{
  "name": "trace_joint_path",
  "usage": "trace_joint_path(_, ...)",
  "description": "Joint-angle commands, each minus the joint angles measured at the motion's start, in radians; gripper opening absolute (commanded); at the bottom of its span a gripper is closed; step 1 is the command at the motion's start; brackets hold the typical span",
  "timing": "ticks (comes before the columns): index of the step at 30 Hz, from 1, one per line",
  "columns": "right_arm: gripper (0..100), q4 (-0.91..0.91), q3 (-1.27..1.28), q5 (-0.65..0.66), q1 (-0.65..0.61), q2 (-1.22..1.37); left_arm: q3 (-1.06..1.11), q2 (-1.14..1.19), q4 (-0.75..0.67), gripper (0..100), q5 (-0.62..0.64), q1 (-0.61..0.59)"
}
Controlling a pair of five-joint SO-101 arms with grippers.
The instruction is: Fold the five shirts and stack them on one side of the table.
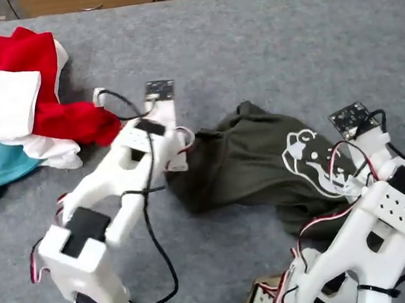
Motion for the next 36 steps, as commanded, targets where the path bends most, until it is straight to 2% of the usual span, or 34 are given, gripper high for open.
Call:
trace_joint_path(1,35.3,-0.018,0.019,-0.035,-0.058,0.004,-0.133,0.031,0.061,2,0.002,0.003)
trace_joint_path(4,35.3,-0.043,0.051,-0.080,-0.101,0.004,-0.298,0.019,0.219,2,-0.003,-0.048)
trace_joint_path(11,35.3,-0.095,0.084,-0.170,-0.163,0.004,-0.816,-0.045,0.577,2,-0.106,-0.192)
trace_joint_path(18,35.3,-0.095,0.076,-0.236,-0.170,0.004,-1.352,-0.058,0.810,2,-0.110,-0.350)
trace_joint_path(23,35.4,-0.095,0.076,-0.236,-0.165,0.001,-1.610,-0.058,0.821,2,-0.112,-0.514)
trace_joint_path(29,35.4,-0.095,0.074,-0.236,-0.165,-0.002,-1.789,-0.065,0.698,2,-0.106,-0.709)
trace_joint_path(32,35.4,-0.094,0.061,-0.261,-0.163,-0.004,-1.837,-0.067,0.657,2,-0.110,-0.740)
trace_joint_path(36,35.4,-0.097,-0.002,-0.381,-0.117,0.004,-1.887,-0.067,0.626,2,-0.107,-0.706)
